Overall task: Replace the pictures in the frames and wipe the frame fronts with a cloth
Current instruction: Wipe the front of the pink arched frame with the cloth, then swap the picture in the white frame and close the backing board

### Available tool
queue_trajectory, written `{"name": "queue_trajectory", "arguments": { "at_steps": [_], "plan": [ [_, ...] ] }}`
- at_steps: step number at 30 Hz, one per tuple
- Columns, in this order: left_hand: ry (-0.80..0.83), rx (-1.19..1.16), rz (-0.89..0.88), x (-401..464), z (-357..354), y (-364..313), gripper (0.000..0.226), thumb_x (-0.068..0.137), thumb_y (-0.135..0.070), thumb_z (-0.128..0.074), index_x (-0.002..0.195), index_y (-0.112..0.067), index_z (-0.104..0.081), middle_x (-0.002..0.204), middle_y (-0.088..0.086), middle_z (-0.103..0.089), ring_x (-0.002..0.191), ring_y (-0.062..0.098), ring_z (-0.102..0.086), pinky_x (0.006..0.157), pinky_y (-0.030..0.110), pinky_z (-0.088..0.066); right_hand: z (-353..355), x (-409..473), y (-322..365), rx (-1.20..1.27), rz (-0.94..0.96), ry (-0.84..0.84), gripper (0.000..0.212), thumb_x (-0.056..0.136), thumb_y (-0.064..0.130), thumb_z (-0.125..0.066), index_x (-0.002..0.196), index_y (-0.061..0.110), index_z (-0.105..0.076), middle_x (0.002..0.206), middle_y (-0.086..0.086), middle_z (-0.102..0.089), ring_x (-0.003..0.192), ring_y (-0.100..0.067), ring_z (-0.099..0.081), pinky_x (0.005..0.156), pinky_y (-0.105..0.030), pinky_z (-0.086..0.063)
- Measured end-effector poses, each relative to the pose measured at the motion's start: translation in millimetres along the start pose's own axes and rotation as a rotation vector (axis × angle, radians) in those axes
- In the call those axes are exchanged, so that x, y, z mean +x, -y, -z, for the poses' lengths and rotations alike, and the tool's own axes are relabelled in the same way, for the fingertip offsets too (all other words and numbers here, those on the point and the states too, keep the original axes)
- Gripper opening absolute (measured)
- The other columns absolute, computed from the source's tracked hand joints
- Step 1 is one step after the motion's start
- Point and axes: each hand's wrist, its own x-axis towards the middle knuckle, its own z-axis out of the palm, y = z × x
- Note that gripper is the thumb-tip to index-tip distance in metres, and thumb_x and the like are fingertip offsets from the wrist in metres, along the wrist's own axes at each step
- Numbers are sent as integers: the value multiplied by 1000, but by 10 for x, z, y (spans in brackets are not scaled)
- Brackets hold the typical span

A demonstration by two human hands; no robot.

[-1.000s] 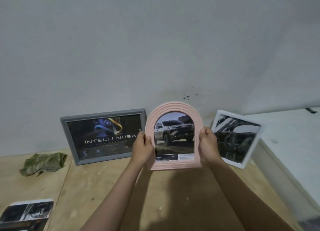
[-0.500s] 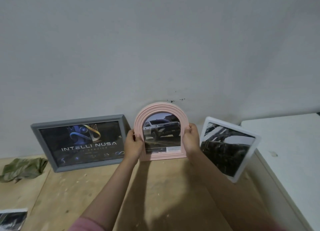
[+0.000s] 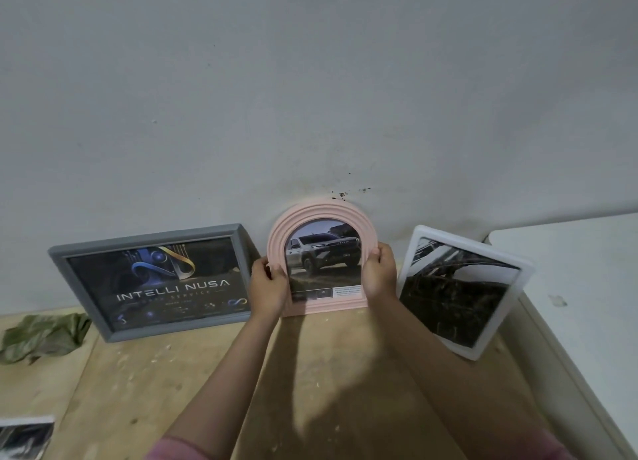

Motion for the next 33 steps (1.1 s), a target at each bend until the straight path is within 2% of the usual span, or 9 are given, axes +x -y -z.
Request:
{"name": "queue_trajectory", "arguments": {
  "at_steps": [5, 10, 14, 17, 22, 25, 28, 31, 33],
  "plan": [
    [-14, -58, 76, -112, 9, 20, 42, 96, -18, -49, 134, -2, -40, 127, 15, -55, 113, 27, -53, 91, 32, -42, 54, -127, 39, 93, -48, -2, 36, 101, 19, -35, 134, 16, -48, 121, -1, -56, 107, -17, -53, 90, -27, -44],
    [-39, -93, 156, -354, -25, 37, 28, 91, -7, -51, 117, 3, -49, 97, 12, -56, 94, 31, -57, 71, 31, -41, 150, -327, 41, 103, -115, 83, 32, 97, 14, -41, 127, 10, -53, 103, -9, -62, 90, -21, -62, 70, -29, -53],
    [10, -99, 198, -574, -173, -17, 31, 86, -8, -54, 116, -1, -48, 108, 13, -59, 93, 31, -58, 79, 36, -46, 358, -619, 60, 61, -83, 56, 30, 98, 11, -44, 126, 6, -51, 102, -1, -54, 85, -10, -52, 70, -19, -45],
    [108, -82, 132, -743, -370, -147, 20, 89, -11, -55, 107, -9, -50, 108, 12, -60, 88, 23, -56, 79, 31, -44, 583, -779, 35, 31, -9, -69, 31, 94, 10, -47, 124, 8, -56, 112, -1, -58, 103, -16, -55, 90, -28, -45],
    [307, -42, -40, -916, -744, -296, 39, 92, -19, -55, 128, -6, -47, 107, 0, -52, 104, 19, -53, 95, 29, -41, 1100, -836, -130, 35, 119, -458, 17, 88, 4, -50, 96, 8, -65, 90, -2, -61, 87, -18, -56, 78, -25, -43],
    [426, -53, -119, -975, -960, -382, 40, 94, -18, -51, 132, -9, -46, 121, 4, -55, 115, 22, -53, 104, 39, -42, 1372, -728, -307, 39, 142, -599, 15, 89, 6, -50, 97, 8, -63, 96, -5, -58, 89, -18, -54, 77, -27, -47],
    [501, -40, -131, -1033, -1146, -470, 44, 97, -15, -48, 140, -9, -40, 140, 5, -48, 124, 20, -48, 102, 24, -36, 1563, -566, -434, 14, 124, -699, 19, 91, 9, -49, 108, 5, -57, 105, -5, -50, 93, -14, -48, 75, -23, -42],
    [512, -41, -129, -1048, -1289, -483, 40, 98, -15, -45, 139, -10, -44, 136, 7, -53, 112, 18, -54, 89, 22, -40, 1661, -401, -586, 43, 6, -608, 24, 96, 20, -41, 114, 9, -52, 105, -3, -52, 94, -18, -51, 79, -33, -44],
    [504, -21, -139, -1034, -1341, -471, 35, 99, -15, -43, 133, -12, -50, 128, 7, -59, 100, 16, -55, 85, 25, -43, 1665, -334, -652, 49, -27, -482, 24, 99, 26, -33, 99, 10, -50, 91, -6, -54, 84, -23, -54, 73, -36, -46]
  ]
}}
